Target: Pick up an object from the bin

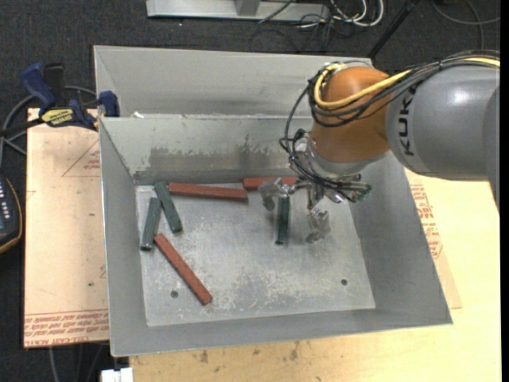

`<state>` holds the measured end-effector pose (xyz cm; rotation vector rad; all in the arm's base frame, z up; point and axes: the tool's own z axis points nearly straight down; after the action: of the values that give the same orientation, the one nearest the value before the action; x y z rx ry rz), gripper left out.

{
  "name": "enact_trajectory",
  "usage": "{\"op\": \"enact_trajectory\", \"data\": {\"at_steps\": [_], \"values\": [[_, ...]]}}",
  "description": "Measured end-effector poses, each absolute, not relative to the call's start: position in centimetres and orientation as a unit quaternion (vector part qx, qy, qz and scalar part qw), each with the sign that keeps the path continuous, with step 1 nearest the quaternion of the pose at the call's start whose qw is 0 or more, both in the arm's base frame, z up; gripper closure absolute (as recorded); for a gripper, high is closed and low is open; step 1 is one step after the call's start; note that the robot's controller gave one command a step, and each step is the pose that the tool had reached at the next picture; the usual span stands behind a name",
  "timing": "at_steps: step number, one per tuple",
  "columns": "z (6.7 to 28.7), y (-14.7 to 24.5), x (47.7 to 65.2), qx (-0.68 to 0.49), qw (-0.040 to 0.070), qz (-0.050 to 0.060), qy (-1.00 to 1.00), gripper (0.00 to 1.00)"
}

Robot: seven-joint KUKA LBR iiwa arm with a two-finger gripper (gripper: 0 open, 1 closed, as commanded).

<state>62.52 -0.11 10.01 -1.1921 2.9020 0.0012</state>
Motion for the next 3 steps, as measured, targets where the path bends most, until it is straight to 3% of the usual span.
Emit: {"op": "enact_trajectory", "data": {"at_steps": [1, 2, 3], "values": [[6.91, -0.28, 63.46, -0.513, 0.001, 0.000, 0.858, 0.00], [6.95, -0.21, 63.52, -0.512, 0.002, 0.001, 0.859, 0.00], [7.09, -0.27, 63.61, -0.511, 0.002, 0.000, 0.860, 1.00]]}}
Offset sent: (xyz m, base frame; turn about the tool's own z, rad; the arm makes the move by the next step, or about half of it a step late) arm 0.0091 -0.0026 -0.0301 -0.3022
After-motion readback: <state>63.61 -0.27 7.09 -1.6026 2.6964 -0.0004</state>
